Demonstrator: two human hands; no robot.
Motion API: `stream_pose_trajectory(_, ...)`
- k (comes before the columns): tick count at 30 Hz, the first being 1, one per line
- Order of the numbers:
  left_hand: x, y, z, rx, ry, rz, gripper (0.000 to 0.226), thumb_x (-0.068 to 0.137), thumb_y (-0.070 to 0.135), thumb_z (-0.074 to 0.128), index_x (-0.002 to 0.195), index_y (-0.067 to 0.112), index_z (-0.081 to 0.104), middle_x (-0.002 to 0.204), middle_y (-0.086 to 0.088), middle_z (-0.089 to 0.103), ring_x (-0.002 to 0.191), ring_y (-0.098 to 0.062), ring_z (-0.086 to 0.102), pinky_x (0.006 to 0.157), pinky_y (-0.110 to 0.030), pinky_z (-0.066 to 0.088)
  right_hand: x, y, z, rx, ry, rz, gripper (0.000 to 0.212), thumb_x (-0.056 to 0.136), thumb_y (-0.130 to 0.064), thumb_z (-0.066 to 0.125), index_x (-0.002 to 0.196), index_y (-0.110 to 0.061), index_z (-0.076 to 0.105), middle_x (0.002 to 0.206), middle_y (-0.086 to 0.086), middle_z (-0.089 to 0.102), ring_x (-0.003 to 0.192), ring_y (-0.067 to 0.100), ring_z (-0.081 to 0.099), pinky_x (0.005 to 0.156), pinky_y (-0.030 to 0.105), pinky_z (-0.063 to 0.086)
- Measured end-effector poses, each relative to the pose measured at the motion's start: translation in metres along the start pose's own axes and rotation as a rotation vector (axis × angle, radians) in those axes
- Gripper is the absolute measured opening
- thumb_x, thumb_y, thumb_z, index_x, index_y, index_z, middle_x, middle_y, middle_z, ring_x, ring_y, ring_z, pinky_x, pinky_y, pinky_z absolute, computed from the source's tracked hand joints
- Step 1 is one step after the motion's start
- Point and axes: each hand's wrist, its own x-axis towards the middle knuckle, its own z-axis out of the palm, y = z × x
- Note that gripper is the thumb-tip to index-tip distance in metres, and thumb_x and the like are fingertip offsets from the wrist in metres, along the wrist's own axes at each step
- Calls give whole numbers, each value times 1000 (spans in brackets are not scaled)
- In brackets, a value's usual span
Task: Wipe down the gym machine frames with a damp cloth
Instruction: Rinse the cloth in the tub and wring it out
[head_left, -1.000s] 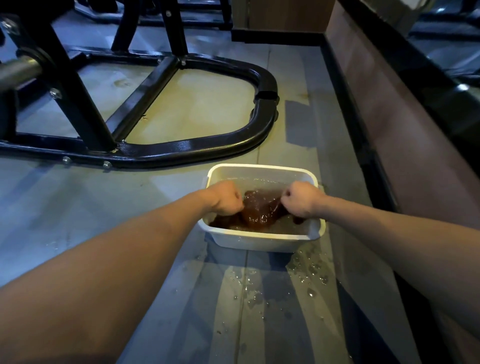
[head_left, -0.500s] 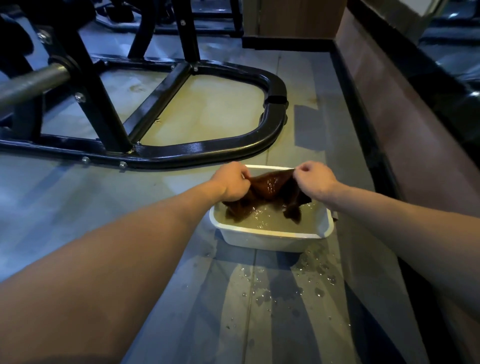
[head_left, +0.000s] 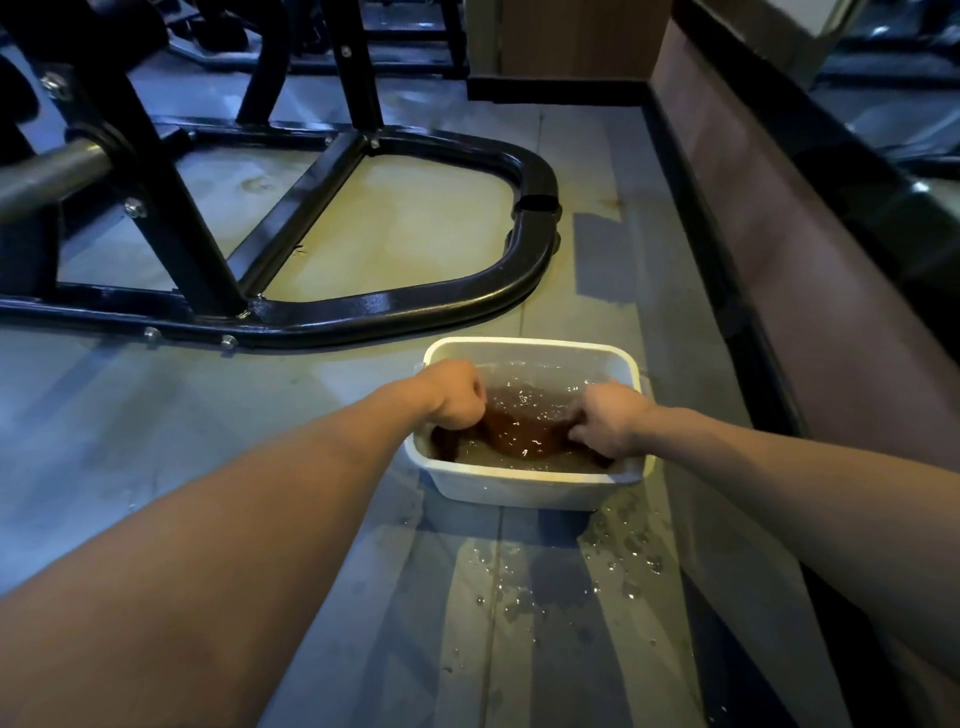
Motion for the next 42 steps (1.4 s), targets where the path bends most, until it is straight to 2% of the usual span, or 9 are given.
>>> stream_pose_trajectory(7,-8,-3,-22,-399,143,-43,25,103,9,39,112,26,54,105,-14,63,101,-28,61,89,-43,55,-7,-3,-37,629,313,87,18,110,-27,45,119,-16,57,105,5,64,101,23,61,73,31,45)
stream_pose_trajectory(10,-14,-4,-27,-463,217,-39,24,105,9,38,111,28,52,101,-12,60,92,-24,59,73,-35,54,-11,-7,-46,820,394,119,17,110,-31,46,118,-19,56,98,2,63,91,21,63,63,28,49)
stream_pose_trajectory(15,-17,15,-25,-569,209,-53,17,102,12,51,105,25,63,102,-9,67,103,-25,65,92,-39,57,-14,-32,-46,1136,332,234,16,107,-27,56,104,-16,67,92,8,64,78,18,60,54,22,52)
stream_pose_trajectory(18,-21,33,-20,-695,148,-45,19,103,9,51,107,20,67,97,-11,70,99,-25,69,87,-41,61,-18,-55,-45,1239,263,208,17,104,-22,62,101,-10,73,91,11,70,80,19,67,55,22,56)
stream_pose_trajectory(26,-27,35,-27,-855,-6,-85,29,103,43,59,116,19,70,106,-9,78,101,-21,73,90,-39,58,-25,-58,-56,1447,28,36,22,105,-12,56,120,-1,68,95,12,72,86,19,71,81,29,60)
stream_pose_trajectory(30,-25,33,-24,-789,19,-67,27,102,10,59,120,28,66,110,-8,70,106,-20,64,86,-35,55,-20,-32,-58,1082,141,88,34,106,-11,54,139,-7,57,115,10,69,91,19,71,83,33,63)
stream_pose_trajectory(34,-28,42,-26,-694,53,-18,29,102,13,52,118,25,72,110,-10,69,107,-24,63,93,-39,55,-24,-23,-59,685,51,-39,74,100,-6,63,162,-26,30,157,2,45,129,22,55,104,35,45)
stream_pose_trajectory(38,-30,41,-33,-626,61,38,27,102,12,54,120,24,70,110,-10,67,104,-23,64,90,-36,56,-26,-26,-64,581,69,-71,25,101,-13,64,125,-19,68,115,7,70,112,24,64,91,30,53)
stream_pose_trajectory(42,-25,32,-35,-328,1,33,34,98,8,65,129,19,59,110,-10,67,95,-23,71,76,-32,64,-30,-18,-70,445,357,-84,6,102,-22,65,105,-24,70,95,-2,71,91,13,67,66,17,50)
